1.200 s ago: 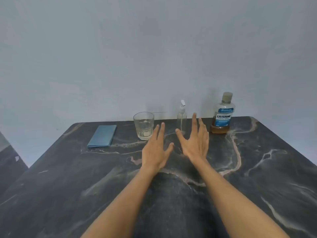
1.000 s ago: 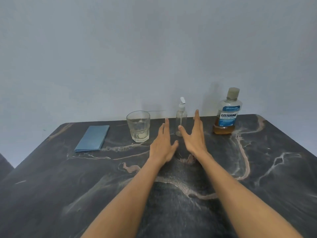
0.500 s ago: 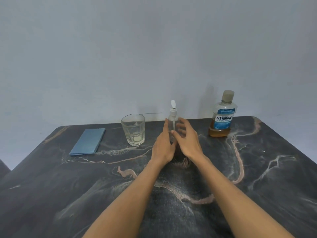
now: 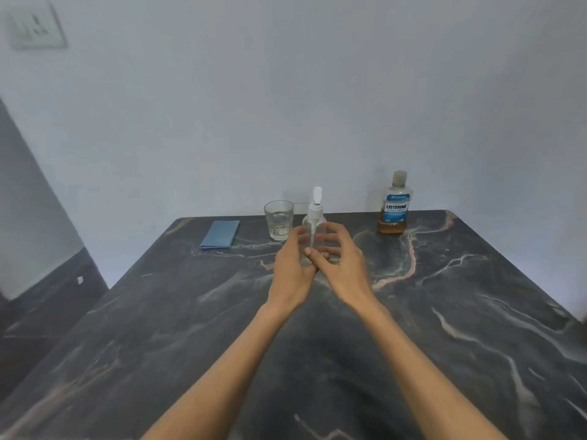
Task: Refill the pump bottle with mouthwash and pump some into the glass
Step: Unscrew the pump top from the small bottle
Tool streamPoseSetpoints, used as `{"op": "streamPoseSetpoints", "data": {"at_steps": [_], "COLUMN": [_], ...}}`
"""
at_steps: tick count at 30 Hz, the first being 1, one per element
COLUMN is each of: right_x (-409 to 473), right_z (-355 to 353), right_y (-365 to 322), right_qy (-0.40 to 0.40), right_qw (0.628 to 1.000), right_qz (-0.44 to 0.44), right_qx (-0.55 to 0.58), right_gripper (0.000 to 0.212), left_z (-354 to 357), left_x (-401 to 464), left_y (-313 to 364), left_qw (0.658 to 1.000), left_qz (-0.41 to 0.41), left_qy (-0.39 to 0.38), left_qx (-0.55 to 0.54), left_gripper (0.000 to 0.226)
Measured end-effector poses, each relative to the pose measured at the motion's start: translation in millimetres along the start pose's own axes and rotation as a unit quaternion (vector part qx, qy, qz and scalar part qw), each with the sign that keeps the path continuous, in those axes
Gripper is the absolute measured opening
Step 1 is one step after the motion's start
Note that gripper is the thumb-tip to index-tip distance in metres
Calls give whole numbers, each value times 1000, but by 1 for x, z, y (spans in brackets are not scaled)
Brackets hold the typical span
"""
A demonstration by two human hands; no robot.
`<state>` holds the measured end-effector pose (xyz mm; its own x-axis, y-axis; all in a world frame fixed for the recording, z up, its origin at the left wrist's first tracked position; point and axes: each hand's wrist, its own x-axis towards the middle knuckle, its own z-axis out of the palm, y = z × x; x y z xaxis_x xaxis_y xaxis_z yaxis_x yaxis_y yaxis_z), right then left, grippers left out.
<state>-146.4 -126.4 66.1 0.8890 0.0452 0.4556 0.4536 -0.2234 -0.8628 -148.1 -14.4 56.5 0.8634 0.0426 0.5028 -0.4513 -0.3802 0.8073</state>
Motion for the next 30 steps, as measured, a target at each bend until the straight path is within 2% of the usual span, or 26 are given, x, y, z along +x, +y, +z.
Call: {"op": "streamPoseSetpoints", "data": {"at_steps": [6,12,22,30], "right_x": [-58,-92,-109,-98], "right_z": [11,33,62,75], "right_y": [-22,-15,16,23], "right_qy": [-12,-30,-33,-27], "right_qw": [1000,999,997,996], "right_qz": [-5,12,72,80], "right_qx": [22,24,12,0], "right_gripper": [46,45,47,46], "left_z": [-24,-32,-40,-48], "left_x": [-61,-99,-115,-102], "left_y": [18,10,-27,-45], "left_qw": [999,997,994,994], "left_qz": [-19,-58,-106,-102], "left_qy": [21,46,-26,-35], "left_qx": [-15,-32,-28,-14], "left_gripper": [47,46,42,42]}}
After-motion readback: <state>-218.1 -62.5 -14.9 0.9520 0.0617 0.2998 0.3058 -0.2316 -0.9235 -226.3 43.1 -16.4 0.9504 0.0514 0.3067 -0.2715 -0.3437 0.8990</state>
